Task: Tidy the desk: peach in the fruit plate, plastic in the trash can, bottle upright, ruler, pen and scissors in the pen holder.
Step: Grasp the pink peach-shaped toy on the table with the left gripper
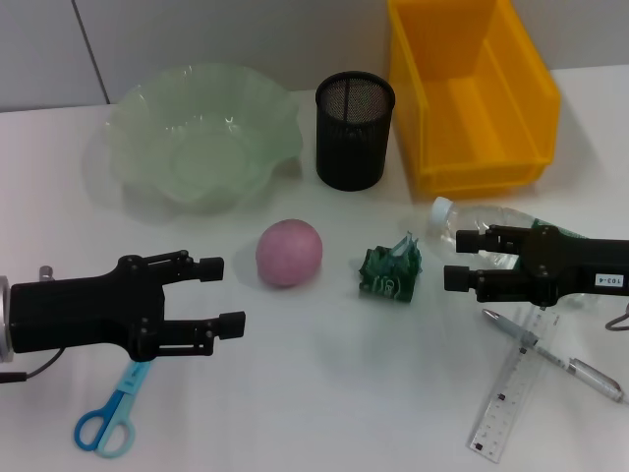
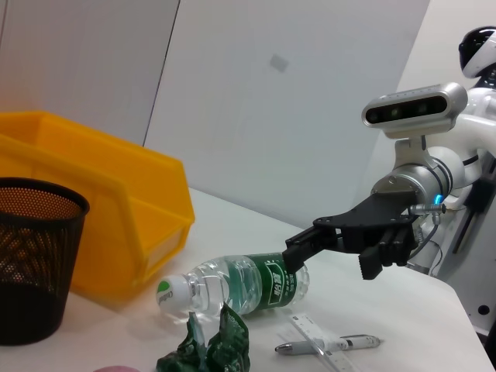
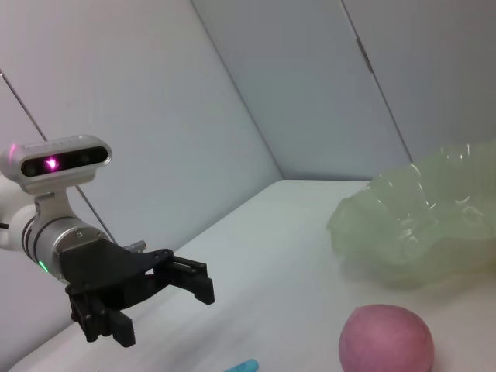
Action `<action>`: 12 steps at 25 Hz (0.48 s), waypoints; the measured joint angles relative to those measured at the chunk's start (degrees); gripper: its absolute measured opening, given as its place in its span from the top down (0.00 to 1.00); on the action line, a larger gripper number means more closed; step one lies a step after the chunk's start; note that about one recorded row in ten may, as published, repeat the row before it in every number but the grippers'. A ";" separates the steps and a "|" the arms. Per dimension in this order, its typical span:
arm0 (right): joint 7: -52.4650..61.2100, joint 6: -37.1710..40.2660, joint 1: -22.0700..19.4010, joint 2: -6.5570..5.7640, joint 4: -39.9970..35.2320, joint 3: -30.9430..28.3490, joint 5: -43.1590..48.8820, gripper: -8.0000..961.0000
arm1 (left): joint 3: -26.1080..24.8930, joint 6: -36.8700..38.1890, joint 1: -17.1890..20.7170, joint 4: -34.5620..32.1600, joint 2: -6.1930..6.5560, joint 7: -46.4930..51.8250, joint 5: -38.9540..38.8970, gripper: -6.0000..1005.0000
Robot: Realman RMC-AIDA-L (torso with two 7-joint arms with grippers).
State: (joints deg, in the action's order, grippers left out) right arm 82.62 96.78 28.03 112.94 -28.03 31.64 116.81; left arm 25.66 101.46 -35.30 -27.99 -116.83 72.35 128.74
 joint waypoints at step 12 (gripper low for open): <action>0.00 -0.02 0.02 0.08 0.00 0.01 0.00 0.13 | 2.33 -2.77 -3.53 -6.64 -1.04 -0.15 -0.10 0.21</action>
State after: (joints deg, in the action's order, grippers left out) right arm 82.61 96.76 28.05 113.01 -28.04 31.64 116.81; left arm 27.99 98.69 -38.82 -34.63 -117.88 72.20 128.64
